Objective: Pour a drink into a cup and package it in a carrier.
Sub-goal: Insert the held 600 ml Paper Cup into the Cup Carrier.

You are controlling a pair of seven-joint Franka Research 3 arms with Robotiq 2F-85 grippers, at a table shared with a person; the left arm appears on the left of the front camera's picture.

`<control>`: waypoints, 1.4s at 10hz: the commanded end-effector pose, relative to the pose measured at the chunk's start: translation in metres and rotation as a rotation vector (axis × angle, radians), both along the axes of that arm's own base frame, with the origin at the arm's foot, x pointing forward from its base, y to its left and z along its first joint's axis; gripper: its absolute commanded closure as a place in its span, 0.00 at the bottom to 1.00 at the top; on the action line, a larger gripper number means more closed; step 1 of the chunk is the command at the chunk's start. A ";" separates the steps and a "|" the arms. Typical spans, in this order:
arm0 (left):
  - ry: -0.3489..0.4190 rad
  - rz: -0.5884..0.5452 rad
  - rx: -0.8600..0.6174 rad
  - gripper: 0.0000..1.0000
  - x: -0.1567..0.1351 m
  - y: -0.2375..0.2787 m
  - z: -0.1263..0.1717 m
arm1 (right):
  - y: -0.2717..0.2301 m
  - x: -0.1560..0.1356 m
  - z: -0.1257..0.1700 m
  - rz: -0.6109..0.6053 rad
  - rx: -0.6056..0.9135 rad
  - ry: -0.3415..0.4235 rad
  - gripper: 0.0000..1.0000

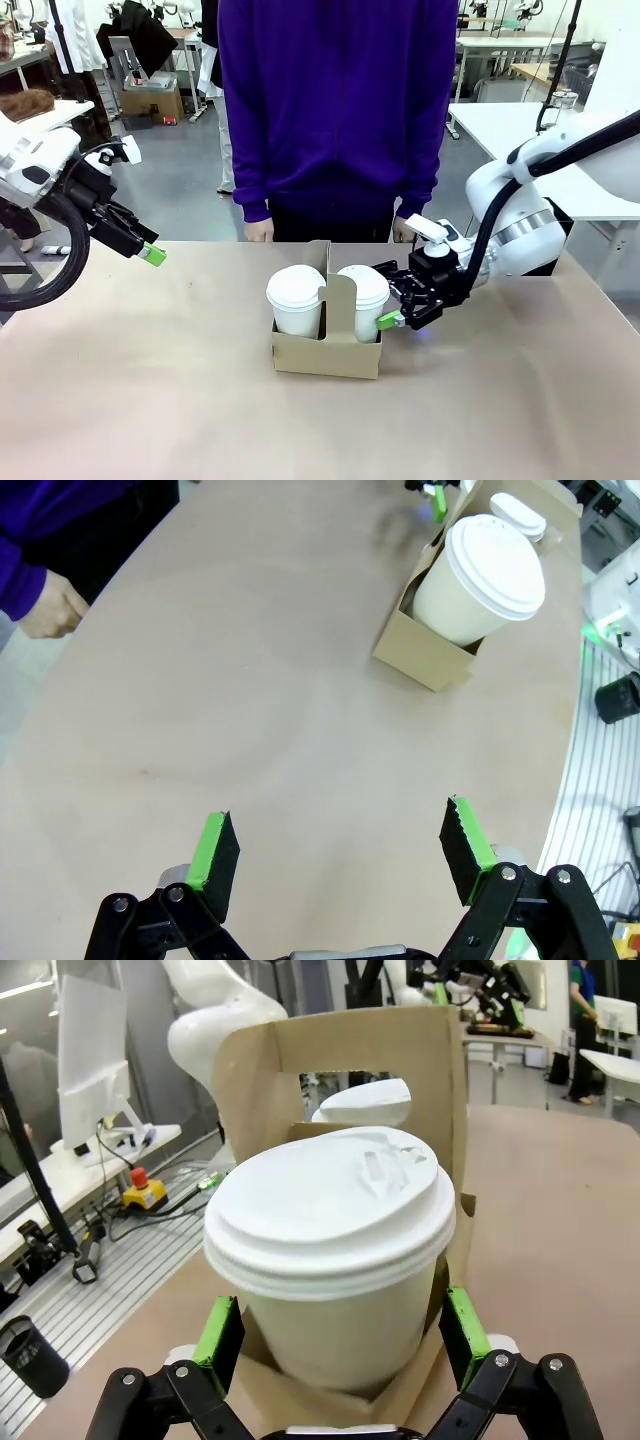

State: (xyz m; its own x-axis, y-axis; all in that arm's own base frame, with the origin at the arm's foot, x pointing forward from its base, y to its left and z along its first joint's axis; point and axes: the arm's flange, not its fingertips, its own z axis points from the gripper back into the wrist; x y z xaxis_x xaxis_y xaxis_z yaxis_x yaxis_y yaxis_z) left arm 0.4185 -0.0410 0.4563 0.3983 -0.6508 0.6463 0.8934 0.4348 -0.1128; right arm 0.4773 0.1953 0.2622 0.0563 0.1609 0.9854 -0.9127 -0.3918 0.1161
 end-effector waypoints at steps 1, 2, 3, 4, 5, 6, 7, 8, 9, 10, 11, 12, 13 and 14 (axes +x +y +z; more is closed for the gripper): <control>-0.001 -0.002 -0.004 0.00 0.000 0.000 0.000 | -0.030 -0.013 0.009 -0.050 -0.024 0.015 0.00; -0.001 -0.002 -0.004 0.00 0.000 0.000 0.000 | -0.050 -0.019 0.014 -0.096 -0.032 0.025 0.00; -0.001 -0.002 -0.004 0.00 0.000 0.000 0.000 | -0.077 -0.030 0.024 -0.178 -0.042 0.044 0.00; -0.001 -0.002 -0.004 0.00 0.000 0.000 0.000 | -0.101 -0.042 0.032 -0.262 -0.048 0.079 0.00; -0.001 -0.002 -0.004 0.00 0.000 0.000 0.000 | -0.121 -0.052 0.038 -0.326 -0.058 0.120 0.00; -0.001 -0.002 -0.004 0.00 0.000 0.000 0.000 | -0.138 -0.064 0.046 -0.387 -0.076 0.168 0.00; -0.001 -0.002 -0.004 0.00 0.000 0.000 0.000 | -0.151 -0.076 0.056 -0.449 -0.098 0.205 0.00; -0.001 -0.002 -0.004 0.00 0.000 0.000 0.000 | -0.162 -0.086 0.068 -0.522 -0.126 0.215 0.00; -0.001 -0.002 -0.004 0.00 0.000 0.000 0.000 | -0.172 -0.095 0.080 -0.597 -0.175 0.235 0.00; -0.001 -0.002 -0.004 0.00 0.000 0.000 0.000 | -0.178 -0.101 0.086 -0.657 -0.232 0.261 0.00; -0.001 -0.002 -0.004 0.00 0.000 0.000 0.000 | -0.180 -0.105 0.089 -0.703 -0.282 0.278 0.00; -0.001 -0.002 -0.004 0.00 0.000 0.000 0.000 | -0.181 -0.107 0.091 -0.732 -0.325 0.292 0.00; -0.001 -0.002 -0.004 0.00 0.000 0.000 0.000 | -0.180 -0.108 0.092 -0.737 -0.352 0.311 0.00; -0.001 -0.002 -0.004 0.00 0.000 0.000 0.000 | -0.175 -0.106 0.092 -0.725 -0.372 0.284 0.00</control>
State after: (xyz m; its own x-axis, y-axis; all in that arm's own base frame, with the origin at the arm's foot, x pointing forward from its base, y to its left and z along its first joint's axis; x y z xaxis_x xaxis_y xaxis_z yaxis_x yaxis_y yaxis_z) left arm 0.4187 -0.0407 0.4567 0.3985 -0.6511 0.6459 0.8931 0.4358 -0.1117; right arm 0.3905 0.0057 0.3528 0.4862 0.2700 0.8311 -0.8457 0.3848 0.3698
